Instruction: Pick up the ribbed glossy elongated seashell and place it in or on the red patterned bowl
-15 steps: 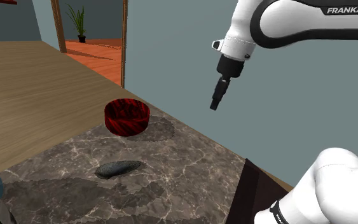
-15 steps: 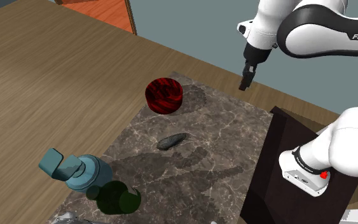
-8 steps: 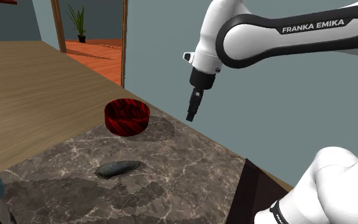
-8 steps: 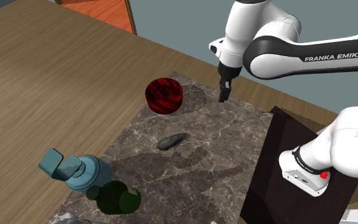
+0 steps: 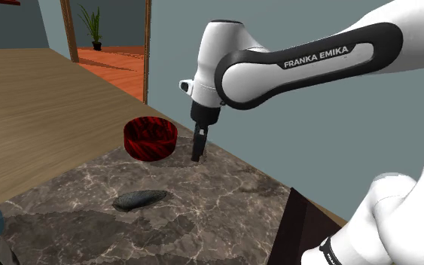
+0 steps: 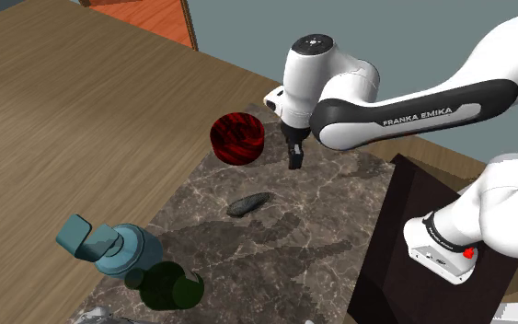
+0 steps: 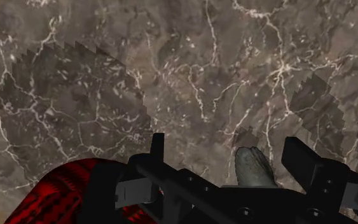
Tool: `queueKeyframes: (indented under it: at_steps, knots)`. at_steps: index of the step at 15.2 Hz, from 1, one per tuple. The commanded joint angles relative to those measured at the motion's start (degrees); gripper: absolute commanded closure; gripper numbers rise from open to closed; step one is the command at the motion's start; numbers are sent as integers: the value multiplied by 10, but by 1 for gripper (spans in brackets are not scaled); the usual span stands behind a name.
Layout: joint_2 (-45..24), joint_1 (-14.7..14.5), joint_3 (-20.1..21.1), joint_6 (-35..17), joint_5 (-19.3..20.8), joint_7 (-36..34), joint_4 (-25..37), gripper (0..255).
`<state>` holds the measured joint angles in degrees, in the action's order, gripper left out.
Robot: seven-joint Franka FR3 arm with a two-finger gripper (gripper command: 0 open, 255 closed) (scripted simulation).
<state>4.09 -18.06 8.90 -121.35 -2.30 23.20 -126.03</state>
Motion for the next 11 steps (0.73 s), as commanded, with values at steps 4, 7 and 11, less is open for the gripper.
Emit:
queueKeyframes:
  at_steps: [4, 7, 11]
  knots:
    - [-84, -27, 28, -41, 19, 9, 46, 0]
    - [-132, -44, 41, -62, 36, 15, 74, 0]
    - [-196, -68, 56, -85, 62, 21, 115, 0]
